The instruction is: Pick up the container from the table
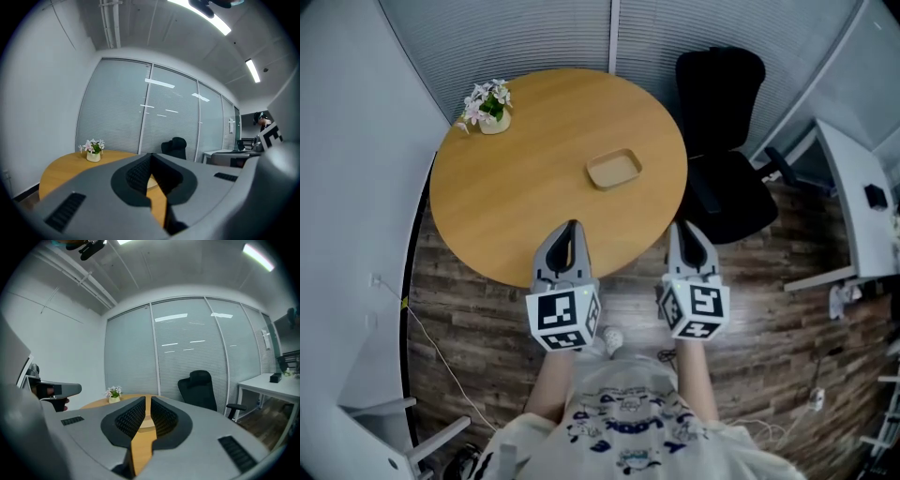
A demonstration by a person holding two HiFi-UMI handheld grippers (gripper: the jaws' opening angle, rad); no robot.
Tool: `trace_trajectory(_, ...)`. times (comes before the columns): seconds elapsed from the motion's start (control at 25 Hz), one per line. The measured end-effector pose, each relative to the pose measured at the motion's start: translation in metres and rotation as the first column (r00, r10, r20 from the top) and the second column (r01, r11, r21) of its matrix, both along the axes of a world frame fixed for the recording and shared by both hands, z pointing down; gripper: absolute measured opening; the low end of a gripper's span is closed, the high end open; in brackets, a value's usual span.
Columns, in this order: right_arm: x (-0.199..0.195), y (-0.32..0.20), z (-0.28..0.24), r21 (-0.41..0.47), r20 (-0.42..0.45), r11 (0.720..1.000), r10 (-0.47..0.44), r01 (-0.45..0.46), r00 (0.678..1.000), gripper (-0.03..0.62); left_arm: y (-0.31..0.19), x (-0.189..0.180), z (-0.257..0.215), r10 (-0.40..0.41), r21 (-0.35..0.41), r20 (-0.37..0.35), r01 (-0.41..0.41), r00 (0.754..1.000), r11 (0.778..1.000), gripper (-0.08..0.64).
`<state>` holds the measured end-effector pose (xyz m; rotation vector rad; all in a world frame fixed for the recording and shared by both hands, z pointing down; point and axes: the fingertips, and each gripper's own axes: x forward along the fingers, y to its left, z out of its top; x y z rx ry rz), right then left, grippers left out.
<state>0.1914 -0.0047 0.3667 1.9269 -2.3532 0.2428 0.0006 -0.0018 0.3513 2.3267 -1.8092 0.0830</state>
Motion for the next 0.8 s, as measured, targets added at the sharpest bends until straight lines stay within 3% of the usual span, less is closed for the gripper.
trace_trajectory(0.8, -0.011, -0.150, 0.042, -0.107, 0.001, 0.994, -0.004, 0.004, 1.000, 0.020, -0.144, -0.016, 0.047, -0.017, -0.104, -0.032, 0.013, 0.999, 0.994, 0.002)
